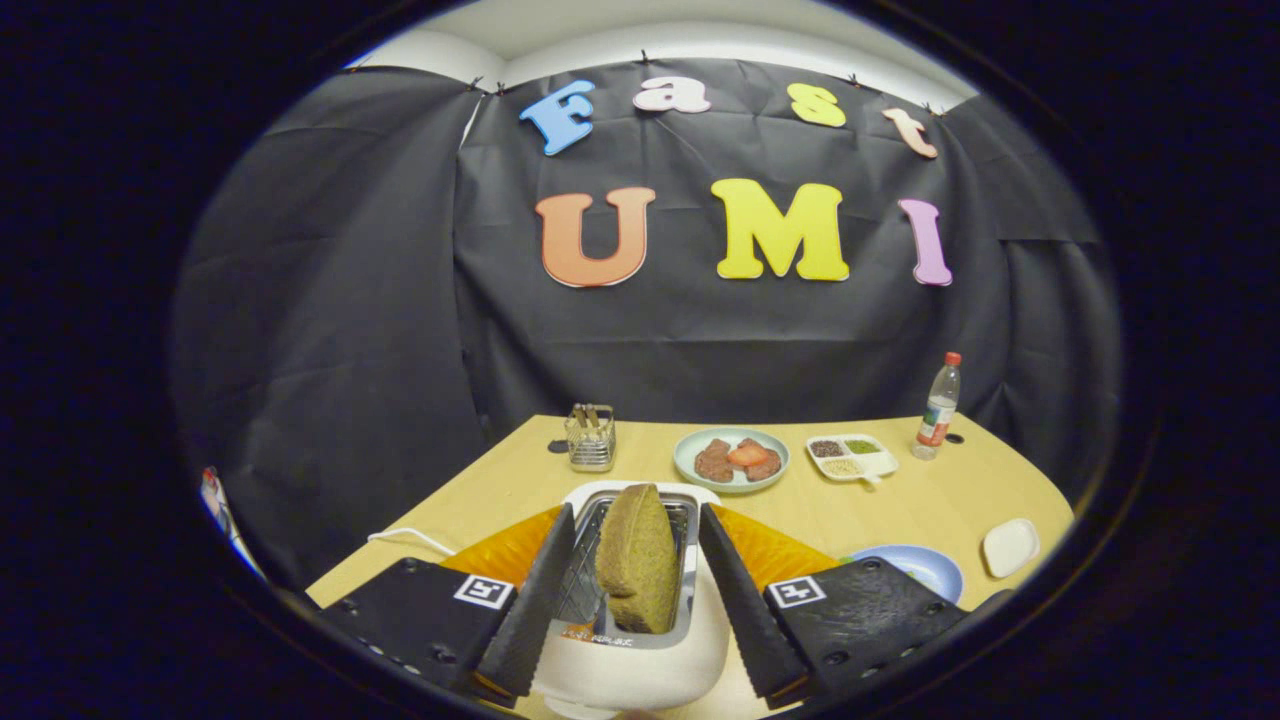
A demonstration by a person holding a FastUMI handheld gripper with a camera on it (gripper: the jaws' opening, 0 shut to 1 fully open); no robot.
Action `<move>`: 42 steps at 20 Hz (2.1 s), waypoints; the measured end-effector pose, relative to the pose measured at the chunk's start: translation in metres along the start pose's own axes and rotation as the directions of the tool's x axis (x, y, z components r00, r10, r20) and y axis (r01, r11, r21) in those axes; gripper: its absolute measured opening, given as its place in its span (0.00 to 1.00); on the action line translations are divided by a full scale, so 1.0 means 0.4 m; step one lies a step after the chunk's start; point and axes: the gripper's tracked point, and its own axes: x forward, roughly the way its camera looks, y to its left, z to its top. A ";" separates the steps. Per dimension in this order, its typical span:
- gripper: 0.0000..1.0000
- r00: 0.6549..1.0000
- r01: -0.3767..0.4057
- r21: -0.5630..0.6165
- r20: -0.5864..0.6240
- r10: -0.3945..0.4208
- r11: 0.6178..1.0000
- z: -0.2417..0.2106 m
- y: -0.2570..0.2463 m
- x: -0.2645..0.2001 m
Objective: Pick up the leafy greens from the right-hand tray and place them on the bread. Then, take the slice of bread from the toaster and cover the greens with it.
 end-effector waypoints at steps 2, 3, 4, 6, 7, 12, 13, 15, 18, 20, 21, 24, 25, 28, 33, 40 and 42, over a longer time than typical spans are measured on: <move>0.60 1.000 0.008 -0.002 -0.026 -0.009 1.000 -0.015 -0.002 0.017; 0.51 0.999 0.012 0.000 -0.039 -0.012 1.000 -0.022 -0.003 0.024; 0.42 0.999 0.017 0.001 -0.052 -0.017 1.000 -0.031 -0.007 0.030; 0.24 0.998 0.032 0.001 -0.058 -0.032 0.999 -0.030 -0.021 0.039; 0.16 0.998 0.032 0.000 -0.053 -0.032 1.000 -0.025 -0.025 0.036; 0.08 1.000 -0.025 0.022 -0.009 0.025 0.999 0.011 -0.027 0.021; 0.01 1.000 -0.024 0.008 -0.005 0.024 1.000 0.018 -0.028 0.015; 0.01 0.999 -0.031 0.015 0.013 0.031 0.999 0.040 -0.032 -0.004; 0.01 0.998 -0.053 0.058 0.048 0.050 0.997 0.094 -0.044 -0.036; 0.01 0.995 -0.069 0.099 0.079 0.061 0.993 0.139 -0.058 -0.064; 0.01 0.993 -0.079 0.117 0.094 0.068 0.990 0.162 -0.063 -0.079; 0.01 0.987 -0.094 0.139 0.146 0.073 0.986 0.223 -0.103 -0.129; 0.01 0.984 -0.097 0.140 0.164 0.073 0.985 0.236 -0.121 -0.145; 0.01 0.980 -0.071 0.141 0.196 0.043 0.987 0.233 -0.203 -0.179; 0.01 0.985 0.004 0.206 0.168 -0.039 0.979 0.167 -0.365 -0.186; 0.01 0.991 0.100 0.287 0.056 -0.121 0.953 -0.009 -0.505 -0.106; 0.01 0.993 0.099 0.311 0.023 -0.112 0.945 -0.054 -0.515 -0.082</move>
